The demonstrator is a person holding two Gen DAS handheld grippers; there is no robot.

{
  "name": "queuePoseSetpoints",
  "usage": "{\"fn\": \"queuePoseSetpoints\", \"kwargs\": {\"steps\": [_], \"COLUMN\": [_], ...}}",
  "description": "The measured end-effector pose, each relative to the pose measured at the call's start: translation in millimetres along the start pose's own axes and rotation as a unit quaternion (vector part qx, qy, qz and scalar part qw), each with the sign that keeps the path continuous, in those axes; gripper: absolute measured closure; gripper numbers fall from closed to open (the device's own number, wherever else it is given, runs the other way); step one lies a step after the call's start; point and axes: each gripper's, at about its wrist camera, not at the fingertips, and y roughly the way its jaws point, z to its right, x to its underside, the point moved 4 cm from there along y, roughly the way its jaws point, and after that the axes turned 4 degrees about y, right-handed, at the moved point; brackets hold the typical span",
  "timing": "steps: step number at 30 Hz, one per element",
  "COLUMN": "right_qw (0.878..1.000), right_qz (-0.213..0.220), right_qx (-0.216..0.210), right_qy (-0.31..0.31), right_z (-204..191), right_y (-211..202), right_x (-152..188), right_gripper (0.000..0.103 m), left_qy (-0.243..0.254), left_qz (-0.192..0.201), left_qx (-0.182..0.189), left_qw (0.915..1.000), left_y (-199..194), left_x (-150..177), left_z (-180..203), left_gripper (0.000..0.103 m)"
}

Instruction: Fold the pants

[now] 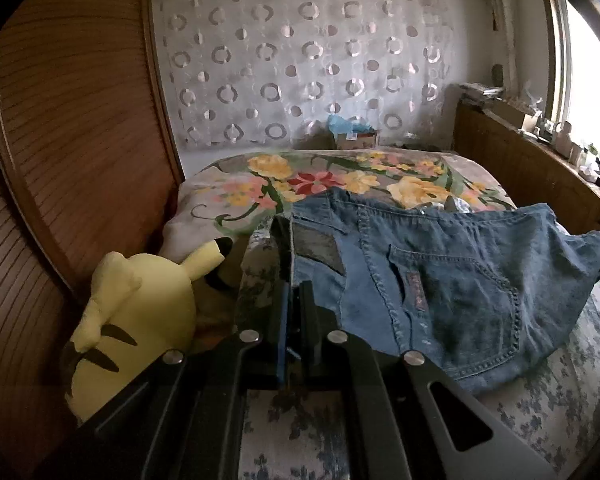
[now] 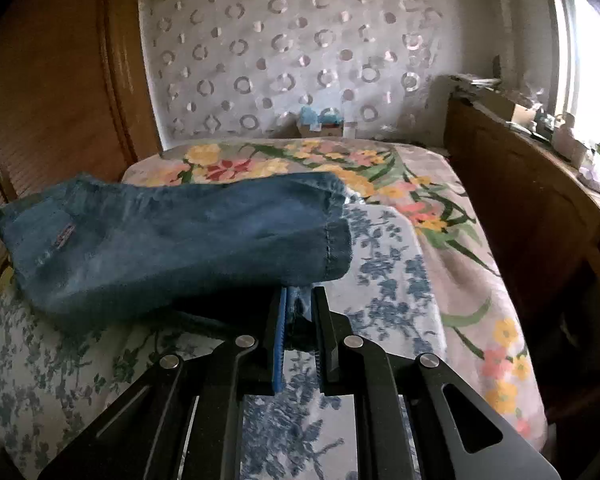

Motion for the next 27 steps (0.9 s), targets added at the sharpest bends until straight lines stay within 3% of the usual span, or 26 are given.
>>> {"fn": "queuePoseSetpoints", "kwargs": {"steps": [7,19,27], "right_qw": [1.000,1.000,1.000], "right_qz": [0.016,0.014,-0.004], "right_qx": [0.011,0.011,-0.006], "right_qy": [0.008,0.002,0.020], "right_z": [8,10,18], "right_y": [-35,-118,-142], "right_x": [13,68,96], "right_gripper": [0.091,0.091,0.091], "left_qy": [-0.004,-0.014,-0.001], "left_qz": [0.013,0.025,-0.006], "left_qx": [0.011,0.044,0.069], "left_qw": [0.9998,0.9986,0.9976], "left_y": [-35,-109,-125], "left_x": [11,73,120], "left_z": [5,20,36], "left_gripper": [0.098,0.098,0.098]}}
